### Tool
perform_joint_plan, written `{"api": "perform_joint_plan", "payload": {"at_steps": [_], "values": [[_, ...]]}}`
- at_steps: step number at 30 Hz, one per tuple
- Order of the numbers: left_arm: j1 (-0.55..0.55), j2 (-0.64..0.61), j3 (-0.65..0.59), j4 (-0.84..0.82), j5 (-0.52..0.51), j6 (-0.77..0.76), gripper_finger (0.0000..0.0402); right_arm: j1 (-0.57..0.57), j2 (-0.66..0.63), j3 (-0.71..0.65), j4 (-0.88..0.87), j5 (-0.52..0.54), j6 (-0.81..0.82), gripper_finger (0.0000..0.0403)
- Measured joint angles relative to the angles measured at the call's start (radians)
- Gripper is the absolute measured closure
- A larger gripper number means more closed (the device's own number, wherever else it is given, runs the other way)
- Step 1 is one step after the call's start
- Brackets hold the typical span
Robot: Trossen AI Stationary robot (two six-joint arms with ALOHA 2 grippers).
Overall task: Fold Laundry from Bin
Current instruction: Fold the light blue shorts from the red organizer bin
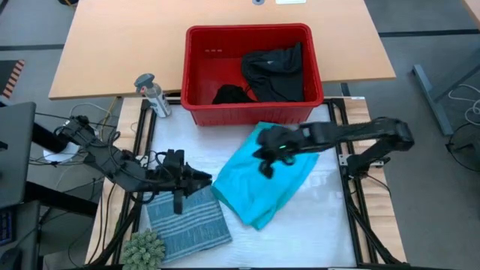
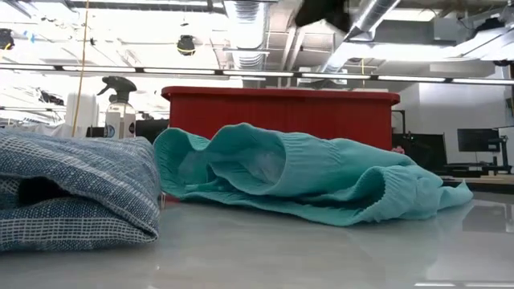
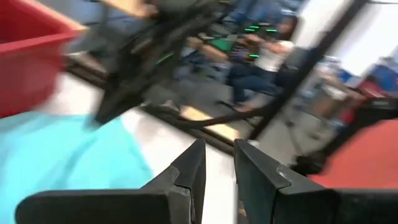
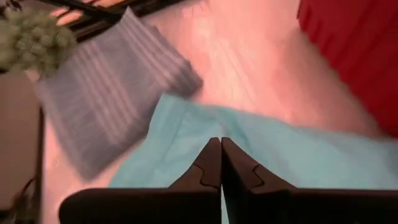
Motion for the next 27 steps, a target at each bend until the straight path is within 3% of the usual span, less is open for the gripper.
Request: {"api": "perform_joint_plan", "payload": {"at_steps": [4,8,12,16,18,22,27], "values": [[0.014,0.048,-0.054,0.01,-0.04,-0.046,0.0331,0.113,-0.085,-0.022,-0.172,-0.02,-0.029,0.0368],[0.018,0.199,-0.081,0.034,0.069,-0.062,0.0331,0.311,-0.12,-0.086,-0.267,-0.034,-0.028,0.0353],[0.018,0.381,-0.08,0.181,0.128,-0.003,0.0331,0.496,-0.174,-0.111,-0.299,-0.027,0.114,0.0341],[0.024,0.531,-0.069,0.311,0.174,0.152,0.0331,0.662,-0.205,-0.115,-0.302,0.074,0.315,0.0334],[0.025,0.572,-0.032,0.312,0.272,0.304,0.0331,0.74,-0.214,-0.115,-0.305,0.146,0.385,0.0331],[0.022,0.6,0.06,0.161,0.438,0.53,0.0323,0.869,-0.216,-0.115,-0.365,0.235,0.533,0.0323],[0.04,0.602,0.124,-0.016,0.448,0.691,0.0282,0.981,-0.199,-0.115,-0.412,0.313,0.699,0.0314]]}}
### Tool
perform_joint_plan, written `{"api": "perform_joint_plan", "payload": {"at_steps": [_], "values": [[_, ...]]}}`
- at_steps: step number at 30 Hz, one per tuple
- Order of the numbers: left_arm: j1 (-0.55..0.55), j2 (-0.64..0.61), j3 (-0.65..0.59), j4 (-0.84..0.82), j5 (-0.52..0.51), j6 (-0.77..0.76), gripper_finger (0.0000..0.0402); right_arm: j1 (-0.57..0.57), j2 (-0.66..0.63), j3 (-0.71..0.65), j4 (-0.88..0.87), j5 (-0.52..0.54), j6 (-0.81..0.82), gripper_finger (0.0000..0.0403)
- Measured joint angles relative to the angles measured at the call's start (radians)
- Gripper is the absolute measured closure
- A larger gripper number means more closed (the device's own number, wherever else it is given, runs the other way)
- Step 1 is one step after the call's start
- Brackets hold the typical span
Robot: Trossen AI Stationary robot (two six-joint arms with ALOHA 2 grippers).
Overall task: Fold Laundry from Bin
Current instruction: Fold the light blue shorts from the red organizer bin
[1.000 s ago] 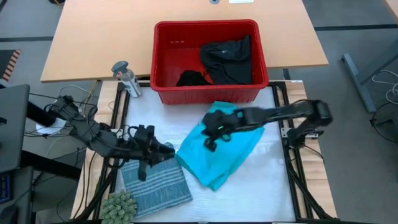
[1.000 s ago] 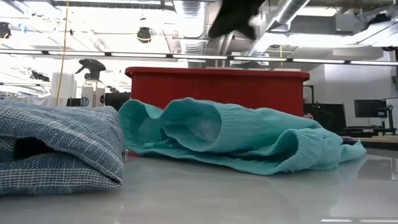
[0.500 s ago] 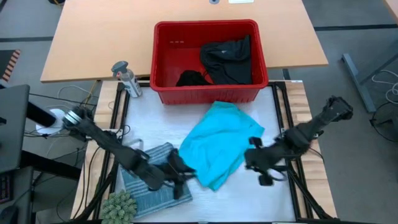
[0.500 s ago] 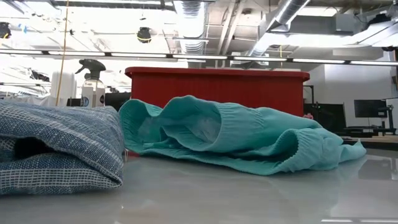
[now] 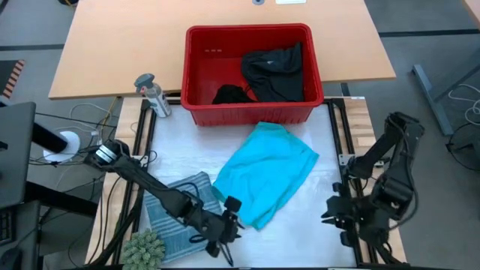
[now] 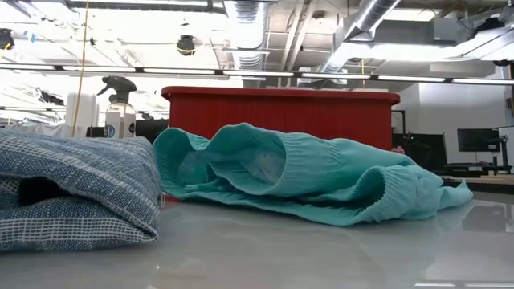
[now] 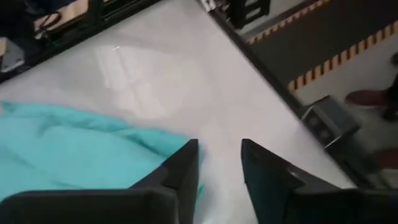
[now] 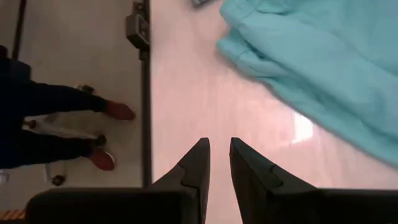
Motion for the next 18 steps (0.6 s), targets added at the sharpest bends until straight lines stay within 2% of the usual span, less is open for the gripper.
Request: {"api": "perform_joint_plan", "payload": {"at_steps": [5,8,13,16,18], "values": [[0.033,0.031,0.0,-0.056,-0.001,0.005,0.0222,0.073,0.014,-0.013,0.003,0.035,0.119,0.0311],[0.041,0.063,0.0,-0.067,-0.039,0.043,0.0197,0.105,0.029,-0.013,0.006,0.039,0.165,0.0311],[0.038,0.111,-0.001,-0.062,-0.063,0.193,0.0189,0.142,0.055,-0.013,0.006,0.055,0.234,0.0311],[0.037,0.122,-0.001,-0.072,-0.077,0.182,0.0189,0.159,0.072,-0.013,0.007,0.055,0.268,0.0311],[0.037,0.122,-0.001,-0.073,-0.12,0.172,0.0189,0.17,0.082,-0.013,0.006,0.055,0.29,0.0311]]}}
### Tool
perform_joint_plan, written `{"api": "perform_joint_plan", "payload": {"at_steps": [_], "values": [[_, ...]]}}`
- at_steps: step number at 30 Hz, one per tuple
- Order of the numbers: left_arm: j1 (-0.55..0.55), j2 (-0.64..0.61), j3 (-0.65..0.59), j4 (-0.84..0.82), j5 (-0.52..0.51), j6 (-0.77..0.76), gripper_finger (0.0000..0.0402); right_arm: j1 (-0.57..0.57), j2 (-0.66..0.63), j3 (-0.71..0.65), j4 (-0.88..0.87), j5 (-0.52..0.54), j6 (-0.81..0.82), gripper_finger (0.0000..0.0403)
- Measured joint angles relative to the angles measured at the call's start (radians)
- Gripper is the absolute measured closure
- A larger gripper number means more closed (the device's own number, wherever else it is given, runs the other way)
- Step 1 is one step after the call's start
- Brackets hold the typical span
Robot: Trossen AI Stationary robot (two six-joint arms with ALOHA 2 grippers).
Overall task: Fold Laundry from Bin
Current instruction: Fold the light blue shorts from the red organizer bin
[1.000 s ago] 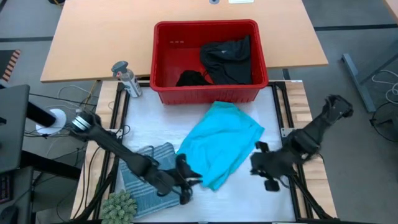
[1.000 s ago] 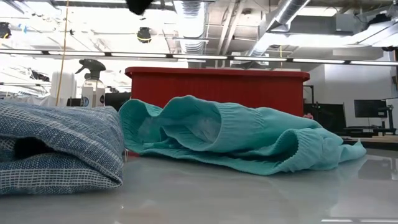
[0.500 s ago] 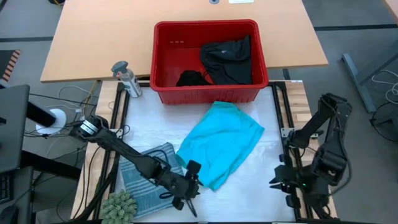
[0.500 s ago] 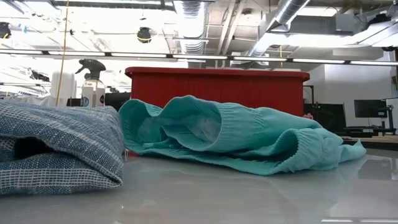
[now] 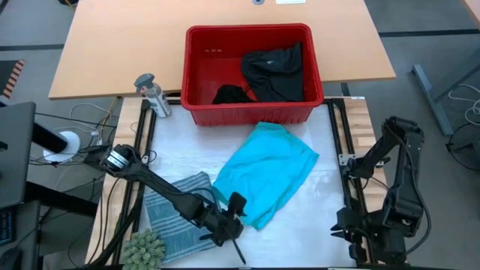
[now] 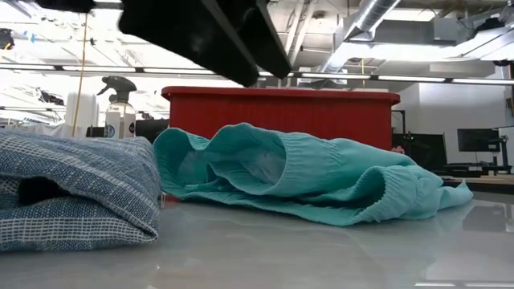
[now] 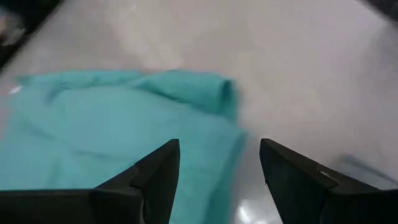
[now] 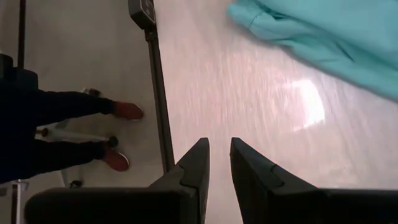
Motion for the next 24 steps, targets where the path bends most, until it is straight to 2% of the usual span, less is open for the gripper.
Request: {"api": "perform_joint_plan", "payload": {"at_steps": [3,7,19,24], "values": [[0.011,0.0,0.0,-0.005,-0.071,0.006,0.0189,0.01,0.014,0.0,0.0,0.0,0.018,0.0311],[0.028,0.013,0.0,-0.001,-0.021,0.029,0.0189,0.01,0.021,0.0,0.015,0.0,0.022,0.0311],[0.029,0.061,-0.002,0.016,-0.031,0.065,0.0189,0.01,0.022,0.0,0.039,0.0,0.037,0.0311],[0.025,0.079,0.0,0.037,-0.098,0.07,0.0189,0.01,0.022,0.0,0.037,0.0,0.046,0.0311]]}}
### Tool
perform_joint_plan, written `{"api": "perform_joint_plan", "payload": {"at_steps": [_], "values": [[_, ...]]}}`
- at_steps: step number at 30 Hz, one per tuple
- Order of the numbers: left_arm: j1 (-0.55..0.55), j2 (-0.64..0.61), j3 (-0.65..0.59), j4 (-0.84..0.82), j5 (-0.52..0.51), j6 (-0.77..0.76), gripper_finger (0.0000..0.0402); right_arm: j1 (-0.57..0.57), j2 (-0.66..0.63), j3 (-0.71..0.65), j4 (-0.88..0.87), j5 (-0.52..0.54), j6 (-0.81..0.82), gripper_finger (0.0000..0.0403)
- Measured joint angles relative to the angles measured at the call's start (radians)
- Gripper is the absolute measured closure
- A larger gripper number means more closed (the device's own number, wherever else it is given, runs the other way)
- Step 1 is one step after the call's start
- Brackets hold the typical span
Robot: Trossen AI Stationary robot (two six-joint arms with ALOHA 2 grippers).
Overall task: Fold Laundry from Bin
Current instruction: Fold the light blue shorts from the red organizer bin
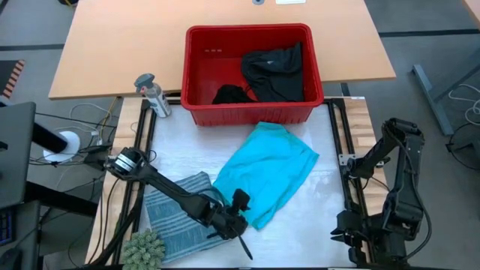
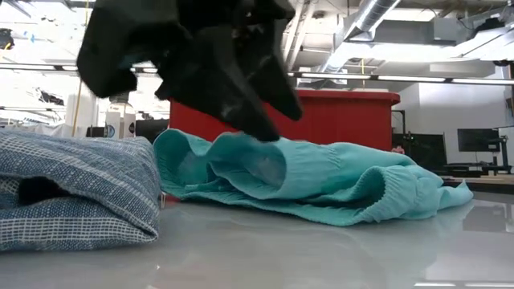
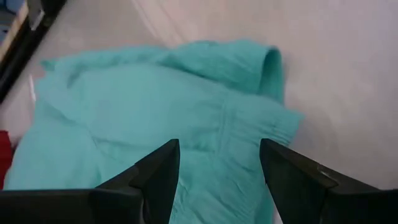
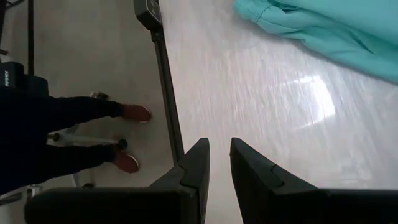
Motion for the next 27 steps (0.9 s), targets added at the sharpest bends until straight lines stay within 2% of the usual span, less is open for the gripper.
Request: {"api": "perform_joint_plan", "payload": {"at_steps": [8,11,13,16,20,27], "values": [[0.002,0.017,0.001,-0.048,0.008,-0.001,0.0195,0.0,0.0,0.0,0.0,0.0,0.01,0.0311],[-0.021,0.0,0.035,-0.112,-0.119,-0.028,0.0203,0.0,0.0,0.0,0.0,0.0,0.01,0.0311],[-0.032,-0.018,0.07,-0.108,-0.15,-0.027,0.0208,0.0,0.0,0.0,-0.003,0.0,0.009,0.0311],[-0.036,-0.027,0.092,-0.1,-0.056,-0.034,0.0209,0.0,0.0,0.0,-0.005,0.0,0.003,0.0311],[-0.042,-0.015,0.06,-0.122,0.053,-0.095,0.0209,0.0,0.0,0.0,-0.005,0.0,0.002,0.0311],[-0.056,-0.016,-0.014,-0.104,0.027,-0.003,0.0209,0.0,0.0,0.0,-0.011,0.0,0.002,0.0311]]}}
